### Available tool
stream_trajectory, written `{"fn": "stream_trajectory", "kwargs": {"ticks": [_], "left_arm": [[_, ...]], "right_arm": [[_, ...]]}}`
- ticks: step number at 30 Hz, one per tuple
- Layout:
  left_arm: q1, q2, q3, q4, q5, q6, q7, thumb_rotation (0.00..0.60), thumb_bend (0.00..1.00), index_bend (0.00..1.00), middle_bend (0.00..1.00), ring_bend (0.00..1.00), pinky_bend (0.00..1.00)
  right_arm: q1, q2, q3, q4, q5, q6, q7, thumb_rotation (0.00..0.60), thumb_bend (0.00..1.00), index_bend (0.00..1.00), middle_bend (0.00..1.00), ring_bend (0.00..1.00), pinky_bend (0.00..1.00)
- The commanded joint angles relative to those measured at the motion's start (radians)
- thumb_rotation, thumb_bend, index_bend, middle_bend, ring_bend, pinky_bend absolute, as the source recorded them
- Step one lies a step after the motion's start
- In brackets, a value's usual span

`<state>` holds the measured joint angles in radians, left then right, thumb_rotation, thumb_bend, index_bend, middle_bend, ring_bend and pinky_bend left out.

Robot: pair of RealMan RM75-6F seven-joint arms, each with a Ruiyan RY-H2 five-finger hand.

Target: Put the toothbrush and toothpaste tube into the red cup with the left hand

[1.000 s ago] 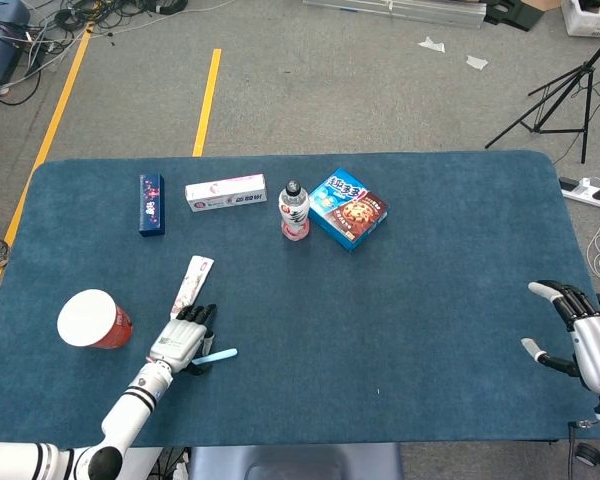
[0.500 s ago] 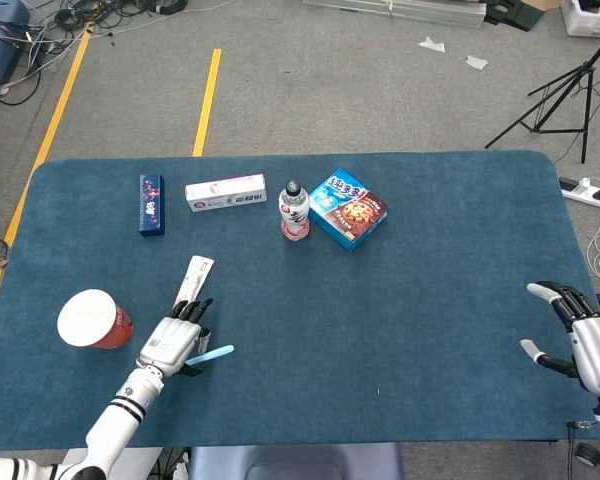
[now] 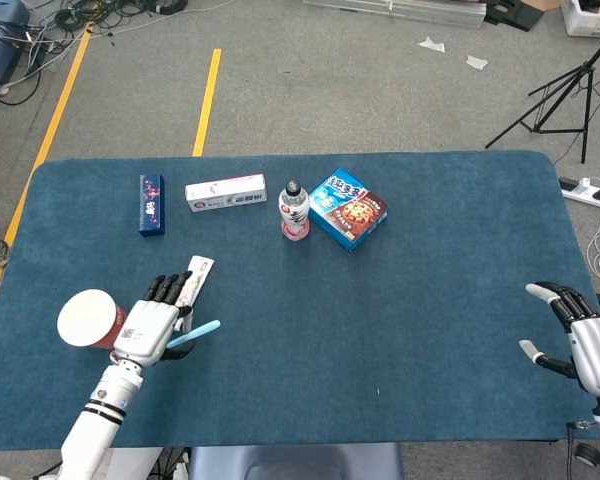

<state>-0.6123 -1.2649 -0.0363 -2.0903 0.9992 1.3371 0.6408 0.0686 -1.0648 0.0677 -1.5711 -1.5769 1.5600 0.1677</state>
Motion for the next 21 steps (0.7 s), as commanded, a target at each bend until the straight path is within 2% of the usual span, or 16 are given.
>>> {"fn": "stream_trajectory", "kwargs": {"ticks": [1, 10, 21], "left_arm": [[0.012, 0.021, -0.021, -0.019, 0.013, 0.017, -0.021, 0.600, 0.35, 0.60, 0.00, 0.00, 0.00], [0.033, 0.085, -0.076, -0.035, 0.031, 0.061, -0.038, 0.600, 0.36, 0.60, 0.00, 0.00, 0.00], [0.051, 0.126, -0.127, 0.072, -0.010, 0.002, -0.173, 0.600, 0.36, 0.61, 0.00, 0.00, 0.00]], "right_arm": [[0.000, 0.000, 0.000, 0.000, -0.001, 0.001, 0.000, 0.600, 0.12, 0.26, 0.24, 0.22, 0.59], [0.002, -0.003, -0.004, -0.004, -0.005, -0.005, -0.015, 0.600, 0.12, 0.26, 0.24, 0.22, 0.60], [0.008, -0.009, -0.003, -0.004, 0.000, -0.018, -0.030, 0.600, 0.12, 0.26, 0.24, 0.22, 0.59]]}}
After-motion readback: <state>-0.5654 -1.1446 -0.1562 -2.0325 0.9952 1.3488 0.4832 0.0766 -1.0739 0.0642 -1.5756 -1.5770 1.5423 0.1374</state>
